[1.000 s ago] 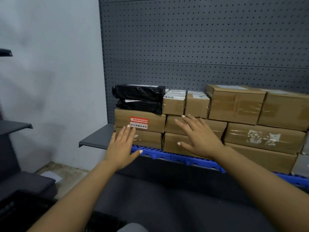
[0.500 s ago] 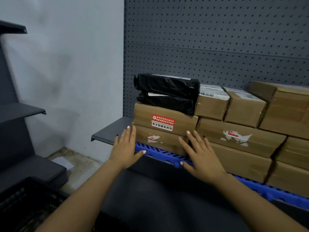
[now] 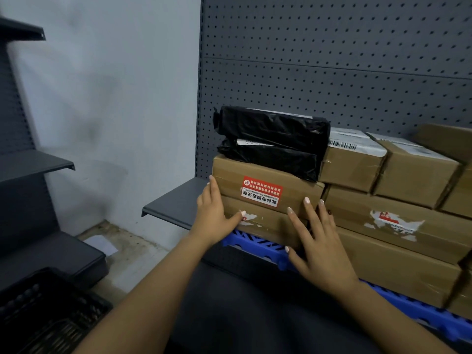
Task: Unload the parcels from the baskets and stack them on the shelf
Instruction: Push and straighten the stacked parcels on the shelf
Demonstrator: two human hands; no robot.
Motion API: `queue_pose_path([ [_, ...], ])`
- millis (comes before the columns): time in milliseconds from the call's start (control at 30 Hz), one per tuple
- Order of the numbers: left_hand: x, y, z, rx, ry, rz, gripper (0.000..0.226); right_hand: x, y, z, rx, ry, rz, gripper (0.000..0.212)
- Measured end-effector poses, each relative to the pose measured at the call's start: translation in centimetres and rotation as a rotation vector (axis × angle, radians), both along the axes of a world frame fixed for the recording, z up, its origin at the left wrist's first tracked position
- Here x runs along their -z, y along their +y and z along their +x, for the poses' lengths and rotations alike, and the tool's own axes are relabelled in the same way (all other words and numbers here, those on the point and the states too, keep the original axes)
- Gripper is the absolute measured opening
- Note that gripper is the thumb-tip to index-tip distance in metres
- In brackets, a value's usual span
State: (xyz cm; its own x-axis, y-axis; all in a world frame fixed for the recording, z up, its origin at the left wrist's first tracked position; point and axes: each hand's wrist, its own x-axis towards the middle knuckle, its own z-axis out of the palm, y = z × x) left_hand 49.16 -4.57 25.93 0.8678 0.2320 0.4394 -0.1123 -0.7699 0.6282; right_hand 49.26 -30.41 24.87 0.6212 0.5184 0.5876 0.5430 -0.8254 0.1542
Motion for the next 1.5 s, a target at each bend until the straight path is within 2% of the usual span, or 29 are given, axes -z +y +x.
queue_pose_path([
  [167,-0.3,0.5,0.1,-0.016,0.009,-0.037,0.114,-0.2,-0.1,0.1,-0.012,-0.014,-0.041,0.082],
  [300,-0.3,0.3,0.1,-0.039,0.044,0.02,0.116,-0.4,-0.4,0.1,0.051,-0.049,-0.098,0.079],
  [533,-0.1,-1.7,-1.1,-0.115,-0.036,0.353,0.105,-1.1,-2.0,0.0,0.126,-0.105,-0.198,0.074],
  [833,-1.2,-6.7,-1.9,0.025,-0.132,0.693,0.099,-2.5,-7.6,-0.9,0.218,-0.176,-0.15,0.07],
  [967,-2.4,-9.6,-2.0,0.061,-0.132,0.755,0.095,-5.2,-10.9,-0.8,0.297,-0.203,-0.062,0.072],
  [1233,-5.7,-13.2,-1.6,0.094,-0.218,0.773,0.096,-10.9,-14.8,-1.7,0.321,-0.297,0.063,0.074],
  [1367,-7.3,-15.1,-1.4,0.107,-0.269,0.818,0.1,-10.6,-17.4,-3.1,0.348,-0.339,0.002,0.072],
  [1500,-10.3,-17.5,-1.2,0.101,-0.303,0.855,0.101,-13.6,-20.2,-3.3,0.46,-0.346,0.01,0.077],
])
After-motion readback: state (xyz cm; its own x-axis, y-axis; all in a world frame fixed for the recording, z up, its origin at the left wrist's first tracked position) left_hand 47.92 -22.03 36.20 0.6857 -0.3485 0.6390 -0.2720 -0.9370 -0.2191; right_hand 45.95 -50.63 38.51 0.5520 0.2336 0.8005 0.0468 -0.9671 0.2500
